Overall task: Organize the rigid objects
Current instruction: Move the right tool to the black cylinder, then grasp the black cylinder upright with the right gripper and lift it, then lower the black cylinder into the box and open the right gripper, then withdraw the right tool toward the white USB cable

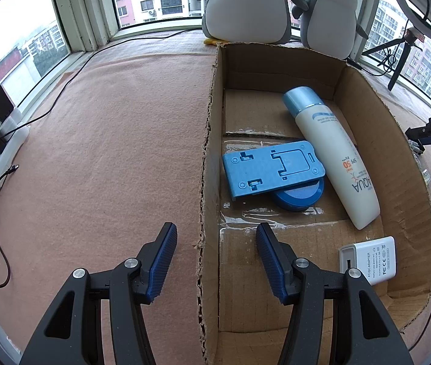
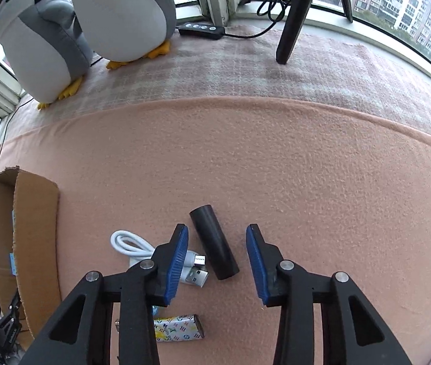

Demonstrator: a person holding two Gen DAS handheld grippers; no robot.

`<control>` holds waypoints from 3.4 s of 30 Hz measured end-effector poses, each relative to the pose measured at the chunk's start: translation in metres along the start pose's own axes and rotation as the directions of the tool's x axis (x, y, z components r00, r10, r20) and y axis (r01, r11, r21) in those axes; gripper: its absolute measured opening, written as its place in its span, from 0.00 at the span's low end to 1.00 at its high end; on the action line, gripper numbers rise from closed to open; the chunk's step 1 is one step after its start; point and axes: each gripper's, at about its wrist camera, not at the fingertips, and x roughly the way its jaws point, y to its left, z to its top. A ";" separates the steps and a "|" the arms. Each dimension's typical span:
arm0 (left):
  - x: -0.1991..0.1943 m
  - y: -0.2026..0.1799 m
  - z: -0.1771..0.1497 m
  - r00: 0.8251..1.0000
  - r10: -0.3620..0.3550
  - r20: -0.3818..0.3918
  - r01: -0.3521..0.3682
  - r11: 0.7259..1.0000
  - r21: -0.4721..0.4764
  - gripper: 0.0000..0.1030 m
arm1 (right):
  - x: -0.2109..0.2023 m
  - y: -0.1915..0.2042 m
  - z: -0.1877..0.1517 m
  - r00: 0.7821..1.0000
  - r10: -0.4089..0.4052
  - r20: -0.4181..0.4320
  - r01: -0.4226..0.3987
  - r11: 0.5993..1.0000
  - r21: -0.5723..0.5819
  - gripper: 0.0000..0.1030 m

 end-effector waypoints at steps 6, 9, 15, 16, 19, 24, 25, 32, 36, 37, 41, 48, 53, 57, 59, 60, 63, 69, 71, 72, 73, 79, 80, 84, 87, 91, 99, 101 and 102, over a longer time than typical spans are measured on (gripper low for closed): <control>0.000 0.000 0.000 1.000 0.000 -0.001 0.000 1.000 0.001 0.57 | 0.003 -0.006 0.001 1.000 -0.019 0.000 0.019 0.999 0.030 0.20; 0.000 0.000 0.000 1.000 0.000 0.000 0.000 1.000 0.000 0.57 | 0.003 -0.006 0.000 0.999 -0.034 0.002 0.034 0.999 0.029 0.14; 0.000 0.000 0.000 1.000 -0.002 0.000 0.002 1.000 -0.002 0.57 | -0.003 -0.007 -0.005 0.999 -0.048 0.025 0.047 0.998 0.030 0.14; 0.001 0.000 0.000 1.000 -0.002 -0.001 0.002 1.000 -0.003 0.57 | -0.006 -0.007 -0.007 0.998 -0.049 0.033 0.048 0.998 0.031 0.14; 0.001 0.000 -0.001 1.000 -0.002 0.000 0.002 1.000 -0.004 0.57 | -0.014 -0.005 -0.008 0.998 -0.046 0.054 0.044 0.999 0.029 0.14; 0.001 -0.001 -0.001 1.000 -0.003 0.000 0.003 1.000 -0.007 0.57 | -0.032 0.008 -0.010 0.996 -0.014 0.093 0.013 1.000 0.012 0.14; 0.001 -0.001 -0.001 1.000 -0.002 0.000 0.002 1.000 -0.007 0.57 | -0.037 0.012 -0.010 0.995 -0.003 0.103 0.002 1.000 0.005 0.14; 0.001 -0.001 -0.001 1.000 -0.002 0.000 0.002 1.000 -0.001 0.57 | -0.069 0.058 -0.011 0.982 0.107 0.154 -0.097 0.993 -0.071 0.14; 0.001 -0.001 -0.001 1.000 -0.002 0.000 0.002 1.000 -0.001 0.57 | -0.081 0.094 -0.018 0.972 0.170 0.163 -0.148 0.979 -0.142 0.14; 0.001 -0.001 0.000 1.000 -0.002 0.000 0.002 1.000 -0.002 0.57 | -0.084 0.104 -0.021 0.968 0.191 0.161 -0.165 0.973 -0.162 0.14; 0.001 -0.001 -0.001 1.000 -0.002 0.000 0.002 1.000 -0.001 0.57 | -0.089 0.138 -0.034 0.958 0.247 0.142 -0.211 0.950 -0.232 0.14; 0.000 -0.001 0.000 1.000 -0.005 0.001 0.005 1.000 -0.006 0.57 | -0.089 0.186 -0.061 0.948 0.310 0.077 -0.270 0.905 -0.329 0.14; 0.000 0.000 0.001 1.000 -0.005 0.002 0.005 1.000 -0.007 0.57 | -0.077 0.209 -0.079 0.946 0.322 0.028 -0.291 0.887 -0.360 0.15; 0.000 0.000 0.000 1.000 -0.006 0.003 0.006 1.000 -0.008 0.57 | -0.067 0.220 -0.088 0.947 0.320 0.001 -0.298 0.881 -0.368 0.15; 0.000 0.001 0.000 1.000 -0.006 0.003 0.006 1.000 -0.008 0.57 | -0.064 0.225 -0.091 0.949 0.316 -0.005 -0.295 0.880 -0.373 0.15; 0.000 0.000 0.000 1.000 -0.006 0.003 0.006 1.000 -0.009 0.57 | -0.063 0.227 -0.092 0.949 0.315 -0.008 -0.295 0.878 -0.377 0.15; 0.000 0.001 0.000 1.000 -0.006 0.003 0.006 1.000 -0.009 0.57 | -0.063 0.231 -0.094 0.948 0.317 -0.003 -0.293 0.874 -0.388 0.15; 0.000 0.001 0.000 1.000 -0.006 0.003 0.006 1.000 -0.009 0.57 | -0.069 0.234 -0.095 0.946 0.322 0.025 -0.287 0.873 -0.394 0.43; 0.000 0.001 0.000 1.000 -0.006 0.003 0.006 1.000 -0.008 0.57 | -0.070 0.234 -0.094 0.947 0.321 0.028 -0.285 0.874 -0.394 0.43; 0.000 0.001 0.001 1.000 -0.005 0.003 0.005 1.000 -0.008 0.57 | -0.071 0.234 -0.094 0.946 0.322 0.029 -0.286 0.874 -0.392 0.43; 0.000 0.001 0.000 1.000 -0.005 0.004 0.005 1.000 -0.008 0.57 | -0.071 0.234 -0.094 0.946 0.323 0.030 -0.286 0.875 -0.391 0.43; 0.000 0.000 0.001 1.000 -0.005 0.004 0.005 1.000 -0.008 0.57 | -0.072 0.232 -0.093 0.945 0.324 0.032 -0.287 0.876 -0.388 0.44; 0.000 0.000 0.001 1.000 -0.005 0.004 0.005 1.000 -0.007 0.57 | -0.073 0.232 -0.093 0.946 0.323 0.034 -0.285 0.877 -0.387 0.43; 0.000 0.000 0.001 1.000 -0.005 0.004 0.005 1.000 -0.007 0.57 | -0.074 0.231 -0.093 0.945 0.325 0.039 -0.287 0.878 -0.383 0.43; 0.000 0.000 0.001 1.000 -0.004 0.004 0.004 1.000 -0.007 0.57 | -0.076 0.229 -0.092 0.945 0.324 0.045 -0.283 0.879 -0.384 0.43; 0.000 0.000 0.000 1.000 -0.005 0.004 0.005 1.000 -0.008 0.57 | -0.080 0.223 -0.090 0.946 0.321 0.055 -0.276 0.881 -0.385 0.43; -0.001 0.001 0.001 1.000 -0.005 0.004 0.005 1.000 -0.006 0.57 | -0.087 0.206 -0.082 0.949 0.307 0.079 -0.258 0.893 -0.368 0.43; -0.001 0.001 0.002 1.000 -0.006 0.004 0.006 1.000 -0.006 0.57 | -0.089 0.201 -0.081 0.946 0.313 0.082 -0.265 0.894 -0.361 0.43; -0.001 0.001 0.001 1.000 -0.005 0.005 0.005 1.000 -0.006 0.57 | -0.090 0.197 -0.079 0.944 0.320 0.081 -0.273 0.894 -0.356 0.43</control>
